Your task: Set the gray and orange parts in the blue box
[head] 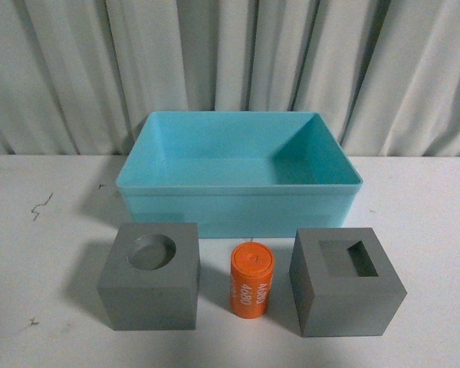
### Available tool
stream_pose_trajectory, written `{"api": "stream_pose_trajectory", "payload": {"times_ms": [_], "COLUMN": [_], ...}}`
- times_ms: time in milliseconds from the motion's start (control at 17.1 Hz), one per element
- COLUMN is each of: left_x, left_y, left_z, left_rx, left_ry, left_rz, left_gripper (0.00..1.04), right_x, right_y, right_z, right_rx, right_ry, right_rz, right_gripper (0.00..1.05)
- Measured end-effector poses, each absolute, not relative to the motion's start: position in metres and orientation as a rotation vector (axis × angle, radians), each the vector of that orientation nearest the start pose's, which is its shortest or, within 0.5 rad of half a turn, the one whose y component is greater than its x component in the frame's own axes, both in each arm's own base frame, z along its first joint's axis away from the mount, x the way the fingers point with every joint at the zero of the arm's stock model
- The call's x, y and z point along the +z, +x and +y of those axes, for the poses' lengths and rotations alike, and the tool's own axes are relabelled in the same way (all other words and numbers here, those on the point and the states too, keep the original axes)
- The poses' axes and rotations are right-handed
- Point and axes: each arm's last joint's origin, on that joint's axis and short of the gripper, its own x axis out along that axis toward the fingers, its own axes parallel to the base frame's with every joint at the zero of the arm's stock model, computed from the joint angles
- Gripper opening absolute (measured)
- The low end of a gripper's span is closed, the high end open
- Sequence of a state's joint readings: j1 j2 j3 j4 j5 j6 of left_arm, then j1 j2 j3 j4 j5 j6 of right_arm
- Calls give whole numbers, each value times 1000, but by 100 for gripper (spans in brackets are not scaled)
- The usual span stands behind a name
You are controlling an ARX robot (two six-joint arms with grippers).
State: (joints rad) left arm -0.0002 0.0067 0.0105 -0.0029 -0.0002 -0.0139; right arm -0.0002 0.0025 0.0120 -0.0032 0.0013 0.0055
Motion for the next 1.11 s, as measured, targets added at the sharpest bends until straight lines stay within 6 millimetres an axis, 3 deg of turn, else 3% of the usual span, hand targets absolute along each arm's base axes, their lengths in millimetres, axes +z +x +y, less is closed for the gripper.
{"api": "stream_pose_trajectory", "payload": {"times_ms": [525,583,641,700,816,875,1108], "left_x": [166,166,166,166,166,166,166], "left_y": [97,97,97,97,97,97,97], "left_z": [0,0,0,0,0,0,0], "left_rx": [0,1,-3,2,1,0,0], "left_ry": [-14,-14,-14,-14,-14,-14,-14], "left_rz": [-1,-1,-2,-1,0,-1,0], "left_gripper": [98,98,98,98,98,98,98], "right_x": [167,166,173,185,216,224,188], "right_y": [97,98,109,122,154,176,239], "right_z": [0,0,-8,-21,-30,-25,15], "right_rx": [-2,-129,-288,-389,-329,-225,6], "right_ry": [6,62,102,145,153,115,13], "right_rz": [-4,254,413,401,313,303,410], "right_gripper": [98,98,98,98,98,98,98]}}
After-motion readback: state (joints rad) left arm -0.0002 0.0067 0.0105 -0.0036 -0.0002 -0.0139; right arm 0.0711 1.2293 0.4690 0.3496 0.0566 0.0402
